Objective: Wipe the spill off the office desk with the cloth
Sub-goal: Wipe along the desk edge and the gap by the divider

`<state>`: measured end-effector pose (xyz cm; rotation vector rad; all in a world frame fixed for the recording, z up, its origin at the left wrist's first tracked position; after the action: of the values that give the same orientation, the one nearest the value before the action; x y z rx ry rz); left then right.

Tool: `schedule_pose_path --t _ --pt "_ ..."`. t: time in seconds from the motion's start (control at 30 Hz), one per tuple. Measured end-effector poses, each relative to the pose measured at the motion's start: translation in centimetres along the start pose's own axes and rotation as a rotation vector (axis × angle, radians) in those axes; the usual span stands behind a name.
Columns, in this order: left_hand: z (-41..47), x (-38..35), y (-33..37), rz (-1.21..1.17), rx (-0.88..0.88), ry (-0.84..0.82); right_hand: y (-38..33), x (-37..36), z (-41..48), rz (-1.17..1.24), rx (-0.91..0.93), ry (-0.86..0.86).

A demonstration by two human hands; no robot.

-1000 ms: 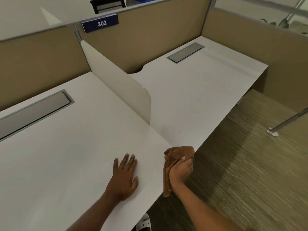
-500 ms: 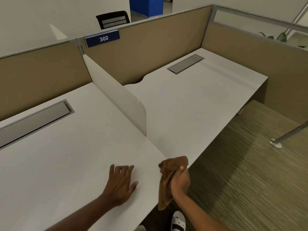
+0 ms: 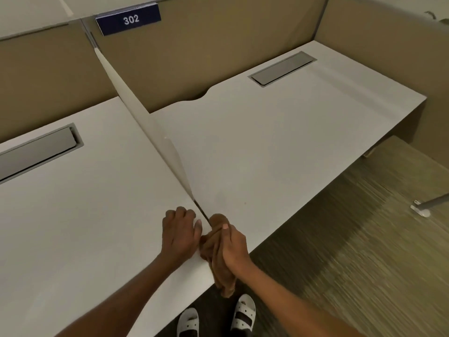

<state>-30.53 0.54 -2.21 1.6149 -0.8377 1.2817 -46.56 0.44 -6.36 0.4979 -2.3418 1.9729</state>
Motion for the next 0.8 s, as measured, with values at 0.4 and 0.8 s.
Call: schedule_pose_path --t 0.4,0.8 --pt "-1.5 -0.8 -1.0 -0.189 0.048 0.034 1.6 0.6 2.3 0.191 -0.091 -0.007" --pt "2.9 -2.7 -3.3 0.069 0.163 -0.069 -4.1 -3.0 9.7 0.071 0.143 -0.228"
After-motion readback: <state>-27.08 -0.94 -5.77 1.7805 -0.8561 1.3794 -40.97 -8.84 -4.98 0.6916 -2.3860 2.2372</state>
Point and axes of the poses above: each hand's wrist, its own z-axis towards the middle knuckle, its own x-axis out of the back of the hand, y = z × x, the point moved 4 cm from there along z, towards the middle knuckle, and after that the axes turned 13 degrees about x, right-handed, at the moved point
